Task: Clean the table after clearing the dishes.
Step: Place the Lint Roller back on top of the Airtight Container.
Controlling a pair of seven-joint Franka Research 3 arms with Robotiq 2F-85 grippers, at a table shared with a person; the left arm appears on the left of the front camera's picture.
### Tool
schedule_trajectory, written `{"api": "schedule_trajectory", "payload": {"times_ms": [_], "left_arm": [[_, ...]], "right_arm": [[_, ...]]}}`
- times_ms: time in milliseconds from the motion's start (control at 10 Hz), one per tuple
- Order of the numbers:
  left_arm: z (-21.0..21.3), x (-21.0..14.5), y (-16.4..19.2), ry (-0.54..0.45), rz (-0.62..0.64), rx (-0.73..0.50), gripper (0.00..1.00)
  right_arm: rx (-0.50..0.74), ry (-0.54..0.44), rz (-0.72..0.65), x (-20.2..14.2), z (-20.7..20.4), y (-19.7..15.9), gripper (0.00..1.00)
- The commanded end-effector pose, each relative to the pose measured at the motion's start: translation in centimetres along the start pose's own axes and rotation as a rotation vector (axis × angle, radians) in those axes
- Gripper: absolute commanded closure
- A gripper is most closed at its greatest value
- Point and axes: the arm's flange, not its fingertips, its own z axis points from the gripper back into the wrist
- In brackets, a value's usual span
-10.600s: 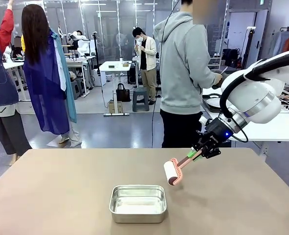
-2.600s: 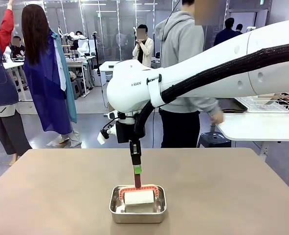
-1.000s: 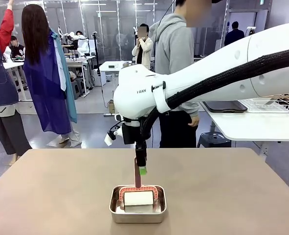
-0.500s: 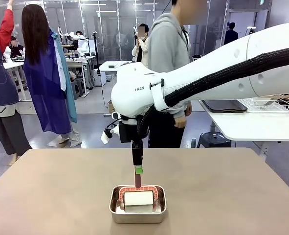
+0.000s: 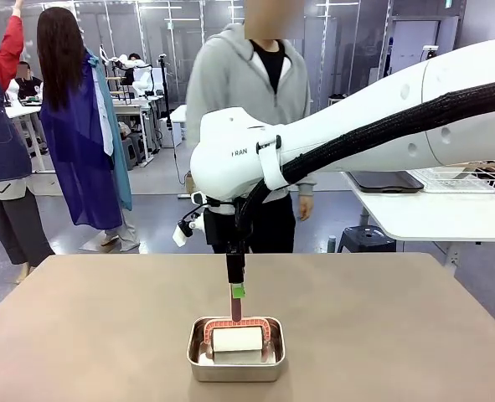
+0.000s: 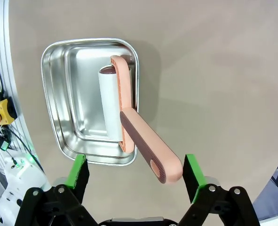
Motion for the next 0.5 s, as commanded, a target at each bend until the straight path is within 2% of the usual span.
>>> {"api": "schedule_trajectory", "payload": {"times_ms": [0, 100, 200, 300, 400], "left_arm": [[0.4, -0.2, -0.4, 0.008, -0.007, 0.008, 0.0], [0.4, -0.2, -0.4, 0.008, -0.007, 0.008, 0.0], [0.4, -0.2, -0.4, 0.008, -0.007, 0.008, 0.0], [0.4, -0.2, -0.4, 0.008, -0.007, 0.008, 0.0], [0.4, -0.2, -0.4, 0.008, -0.007, 0.008, 0.0]], "right_arm": [[0.112, -0.175, -0.121, -3.5, 1.1, -0.2, 0.0], [0.201, -0.313, -0.271, -7.2, 1.3, -0.8, 0.0], [0.281, -0.5, -0.36, -11.2, 1.5, -1.2, 0.0], [0.281, -0.612, -0.492, -15.7, 1.6, -1.4, 0.0], [0.248, -0.681, -0.753, -20.4, 1.4, -1.6, 0.0]]}}
